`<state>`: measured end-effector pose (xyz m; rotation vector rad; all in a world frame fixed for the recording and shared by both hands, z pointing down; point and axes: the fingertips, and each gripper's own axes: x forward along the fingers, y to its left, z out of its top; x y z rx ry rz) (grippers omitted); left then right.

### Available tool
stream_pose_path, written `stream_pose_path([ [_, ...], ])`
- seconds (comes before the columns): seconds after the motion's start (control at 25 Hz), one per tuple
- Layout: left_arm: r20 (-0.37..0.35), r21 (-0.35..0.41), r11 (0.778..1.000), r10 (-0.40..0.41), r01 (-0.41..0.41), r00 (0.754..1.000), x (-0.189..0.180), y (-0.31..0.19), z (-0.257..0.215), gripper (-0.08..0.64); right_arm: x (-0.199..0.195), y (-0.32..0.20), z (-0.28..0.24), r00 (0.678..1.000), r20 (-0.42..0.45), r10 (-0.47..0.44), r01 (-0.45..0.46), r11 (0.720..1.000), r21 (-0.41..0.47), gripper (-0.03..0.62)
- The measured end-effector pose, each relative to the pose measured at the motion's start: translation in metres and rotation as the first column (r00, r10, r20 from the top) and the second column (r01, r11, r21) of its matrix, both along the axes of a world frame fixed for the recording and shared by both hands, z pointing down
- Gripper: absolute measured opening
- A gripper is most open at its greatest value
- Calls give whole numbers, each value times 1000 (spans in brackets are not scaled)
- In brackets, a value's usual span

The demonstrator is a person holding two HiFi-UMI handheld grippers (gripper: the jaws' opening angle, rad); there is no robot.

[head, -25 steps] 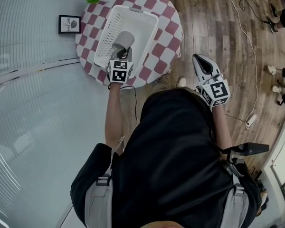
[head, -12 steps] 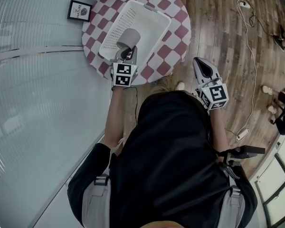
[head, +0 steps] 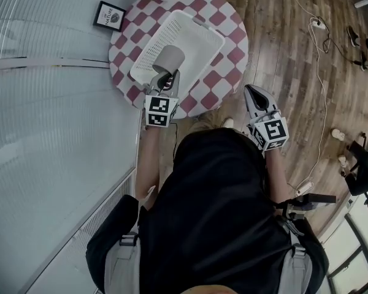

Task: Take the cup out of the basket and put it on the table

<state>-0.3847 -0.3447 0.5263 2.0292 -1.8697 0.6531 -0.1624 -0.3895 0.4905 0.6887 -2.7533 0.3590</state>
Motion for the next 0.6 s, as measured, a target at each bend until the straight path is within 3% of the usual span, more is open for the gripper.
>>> stream_pose_path([
  [0.36,-97,121,993,1,11,995,20,-4,-41,27,-9,-5,-7,999,6,-34,34,999,26,12],
  [0.6,-106,251,968,18,9,994,27,-4,-73,26,-19,-10,-24,999,30,-46,43,996,79,11],
])
